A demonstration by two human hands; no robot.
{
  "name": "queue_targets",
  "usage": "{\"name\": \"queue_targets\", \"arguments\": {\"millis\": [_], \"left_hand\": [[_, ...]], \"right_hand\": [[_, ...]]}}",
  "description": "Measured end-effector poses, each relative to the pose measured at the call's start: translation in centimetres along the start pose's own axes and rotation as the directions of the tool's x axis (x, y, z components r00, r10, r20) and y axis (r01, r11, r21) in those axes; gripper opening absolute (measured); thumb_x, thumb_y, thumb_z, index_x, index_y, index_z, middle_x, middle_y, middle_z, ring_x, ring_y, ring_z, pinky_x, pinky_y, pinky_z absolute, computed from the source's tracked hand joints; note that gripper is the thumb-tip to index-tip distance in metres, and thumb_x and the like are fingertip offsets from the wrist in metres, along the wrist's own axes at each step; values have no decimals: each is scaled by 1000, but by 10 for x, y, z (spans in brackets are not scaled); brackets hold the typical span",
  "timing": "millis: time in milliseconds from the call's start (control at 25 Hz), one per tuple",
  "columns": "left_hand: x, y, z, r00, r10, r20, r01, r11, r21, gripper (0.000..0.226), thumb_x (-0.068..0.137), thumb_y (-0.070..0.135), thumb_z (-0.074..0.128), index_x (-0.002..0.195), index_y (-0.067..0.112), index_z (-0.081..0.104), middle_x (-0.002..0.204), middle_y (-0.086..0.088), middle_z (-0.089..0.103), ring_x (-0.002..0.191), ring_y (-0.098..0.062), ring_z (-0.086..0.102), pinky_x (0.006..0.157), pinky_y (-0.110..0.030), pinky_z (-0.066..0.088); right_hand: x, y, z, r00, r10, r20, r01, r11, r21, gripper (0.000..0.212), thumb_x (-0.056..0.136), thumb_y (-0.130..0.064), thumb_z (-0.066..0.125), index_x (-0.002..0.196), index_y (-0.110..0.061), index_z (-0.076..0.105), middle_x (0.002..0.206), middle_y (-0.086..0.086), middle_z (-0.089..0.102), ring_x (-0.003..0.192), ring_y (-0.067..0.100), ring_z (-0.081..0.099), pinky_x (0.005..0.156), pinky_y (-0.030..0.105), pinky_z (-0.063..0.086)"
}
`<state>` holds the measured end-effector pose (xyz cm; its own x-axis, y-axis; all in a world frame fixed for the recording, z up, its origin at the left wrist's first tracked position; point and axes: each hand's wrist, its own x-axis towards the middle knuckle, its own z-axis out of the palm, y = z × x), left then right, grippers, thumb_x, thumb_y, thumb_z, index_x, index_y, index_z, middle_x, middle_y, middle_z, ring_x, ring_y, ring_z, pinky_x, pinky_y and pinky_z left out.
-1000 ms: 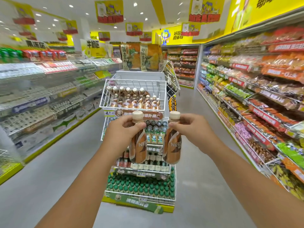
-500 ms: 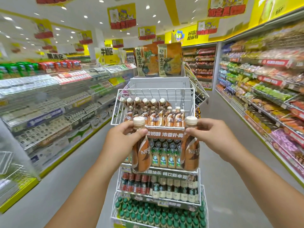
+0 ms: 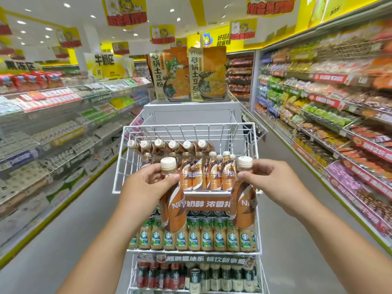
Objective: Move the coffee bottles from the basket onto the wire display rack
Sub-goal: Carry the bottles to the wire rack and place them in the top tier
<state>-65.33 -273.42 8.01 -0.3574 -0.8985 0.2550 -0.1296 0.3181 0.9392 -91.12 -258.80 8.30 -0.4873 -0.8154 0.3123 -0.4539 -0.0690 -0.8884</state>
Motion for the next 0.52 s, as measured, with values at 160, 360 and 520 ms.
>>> {"name": "queue_targets", "arguments": {"millis": [160, 360, 520], "left_hand": [[68, -26, 5, 994, 40, 98, -36, 999, -34, 33, 76, 34, 87, 104, 36, 71, 92, 19, 75, 84, 14, 68, 76, -20, 53], [145, -42, 9, 956, 102, 275, -88, 994, -61, 21, 80, 28, 85, 94, 37, 71, 85, 31, 74, 82, 15, 67, 65, -6, 48], [181, -49, 18, 925, 115, 362, -86, 992, -94, 23, 82, 28, 84, 102, 34, 75, 94, 23, 77, 87, 6, 72, 65, -7, 51]], "right_hand": [[41, 15, 13, 996, 33, -86, -40, 995, -91, 21, 85, -28, 82, 89, -8, 78, 78, 0, 79, 73, 15, 65, 72, 34, 47], [94, 20, 29, 965, 107, -237, -139, 983, -123, 16, 85, -30, 82, 90, -14, 81, 79, 4, 77, 69, 11, 59, 69, 34, 46], [127, 30, 35, 937, 170, -304, -231, 956, -180, 21, 86, -34, 82, 73, -19, 76, 63, -5, 66, 63, 15, 53, 65, 35, 44]]}}
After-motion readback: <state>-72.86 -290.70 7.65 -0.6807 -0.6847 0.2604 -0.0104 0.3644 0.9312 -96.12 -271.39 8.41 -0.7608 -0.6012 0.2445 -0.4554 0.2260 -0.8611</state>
